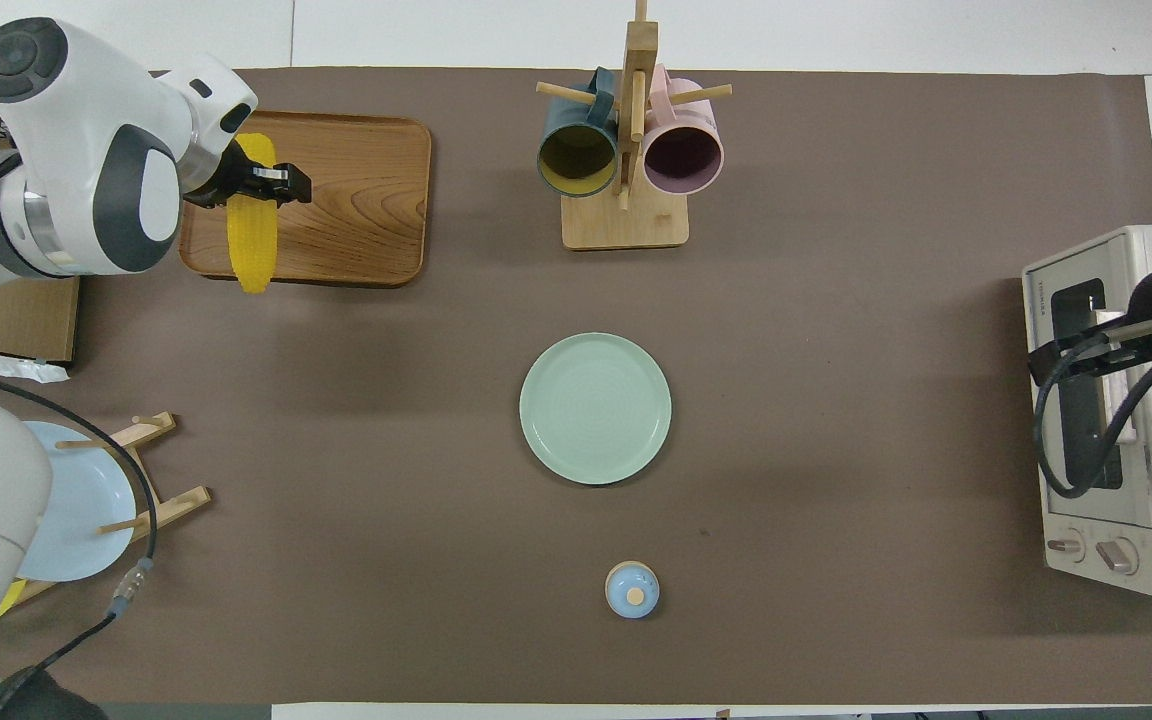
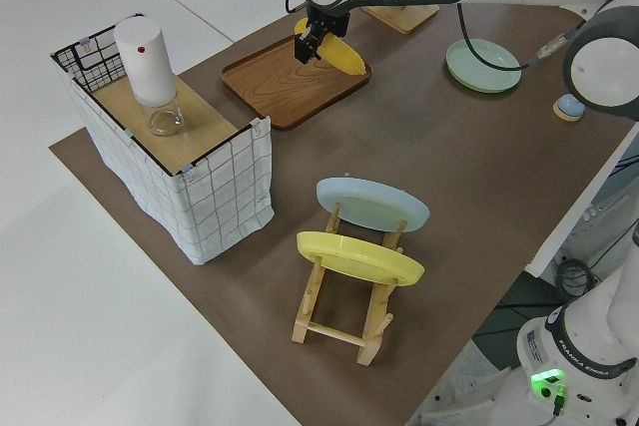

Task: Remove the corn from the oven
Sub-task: 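Carry the yellow corn with the left gripper onto the wooden tray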

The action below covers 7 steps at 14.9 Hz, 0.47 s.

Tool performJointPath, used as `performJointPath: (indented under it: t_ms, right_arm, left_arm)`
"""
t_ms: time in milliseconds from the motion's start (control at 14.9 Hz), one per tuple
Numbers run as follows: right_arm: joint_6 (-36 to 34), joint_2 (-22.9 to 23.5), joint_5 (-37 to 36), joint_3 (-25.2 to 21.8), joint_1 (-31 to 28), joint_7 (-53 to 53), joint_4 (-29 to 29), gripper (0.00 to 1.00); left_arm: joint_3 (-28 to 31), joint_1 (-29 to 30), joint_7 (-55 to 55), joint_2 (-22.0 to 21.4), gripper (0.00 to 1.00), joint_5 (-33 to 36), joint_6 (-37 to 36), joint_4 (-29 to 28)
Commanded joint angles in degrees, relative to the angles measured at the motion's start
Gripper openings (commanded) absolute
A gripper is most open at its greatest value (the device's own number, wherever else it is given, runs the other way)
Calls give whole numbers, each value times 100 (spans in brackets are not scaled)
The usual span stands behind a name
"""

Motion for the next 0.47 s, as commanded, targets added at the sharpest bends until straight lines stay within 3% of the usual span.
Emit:
performJointPath:
  t_ms: [0,202,403]
  right_arm:
    - [-58,132,366,-23,-91,646,181,100]
    - [-233,238,376,47,-336,728,462,100]
    - [-111,246,358,91,-399,737,454,100]
  left_arm:
    - [-47,87,88,545,0,-68,462,427]
    - [-47,26,97,915,0,-50,1103,436]
    - [-56,52,123,915,0,11,920,471]
